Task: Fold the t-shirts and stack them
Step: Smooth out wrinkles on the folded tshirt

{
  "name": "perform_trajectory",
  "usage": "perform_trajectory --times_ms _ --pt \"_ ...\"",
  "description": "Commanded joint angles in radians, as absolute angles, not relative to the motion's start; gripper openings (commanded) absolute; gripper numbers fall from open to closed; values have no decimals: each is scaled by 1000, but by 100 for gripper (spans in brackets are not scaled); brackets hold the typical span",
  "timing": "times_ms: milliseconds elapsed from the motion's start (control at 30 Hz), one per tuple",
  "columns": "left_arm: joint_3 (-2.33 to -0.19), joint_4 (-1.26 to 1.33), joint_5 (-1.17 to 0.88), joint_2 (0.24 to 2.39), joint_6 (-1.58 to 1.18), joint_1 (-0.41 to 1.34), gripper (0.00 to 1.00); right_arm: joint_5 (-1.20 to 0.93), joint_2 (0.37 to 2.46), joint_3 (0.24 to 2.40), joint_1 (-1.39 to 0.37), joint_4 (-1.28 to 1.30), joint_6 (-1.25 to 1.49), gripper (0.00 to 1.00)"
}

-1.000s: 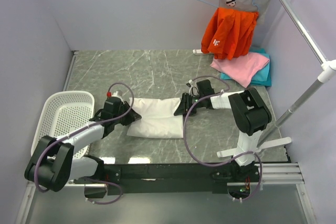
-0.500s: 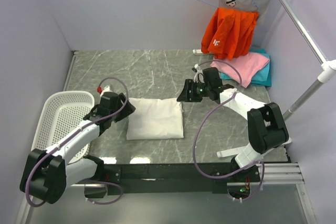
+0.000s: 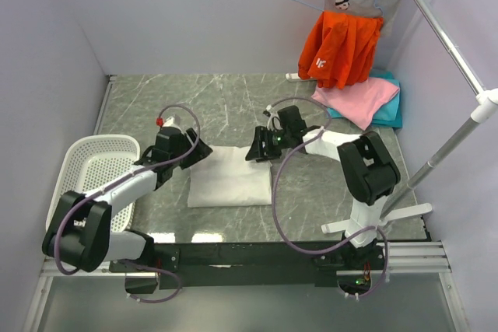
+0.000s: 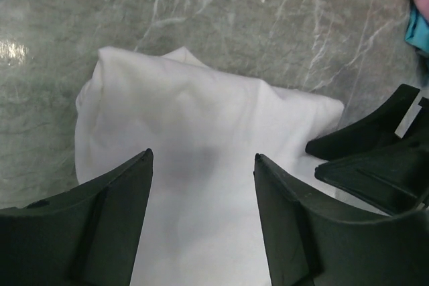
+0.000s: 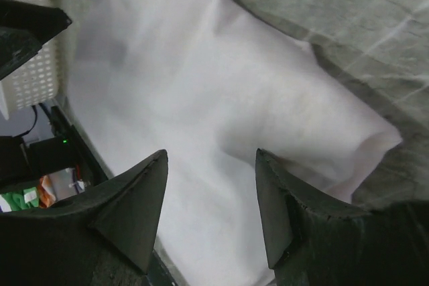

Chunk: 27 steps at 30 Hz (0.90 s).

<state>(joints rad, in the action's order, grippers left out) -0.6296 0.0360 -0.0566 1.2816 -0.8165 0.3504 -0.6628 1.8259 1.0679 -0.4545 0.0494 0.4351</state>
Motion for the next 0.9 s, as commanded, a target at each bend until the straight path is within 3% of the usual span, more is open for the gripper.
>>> perform_trajectory --times_ms 0,367,600,867 --pt "-562 204 -83 1318 -767 350 67 -615 1882 1111 -451 6 427 62" --pt "-607 278 -3 1480 -718 313 67 -515 1838 1094 -446 46 345 63" --pt "-637 135 110 1312 -683 313 68 -555 1663 1077 -451 90 328 63" --pt "-582 -70 -78 1045 -738 331 67 -598 1580 1006 -508 123 363 64"
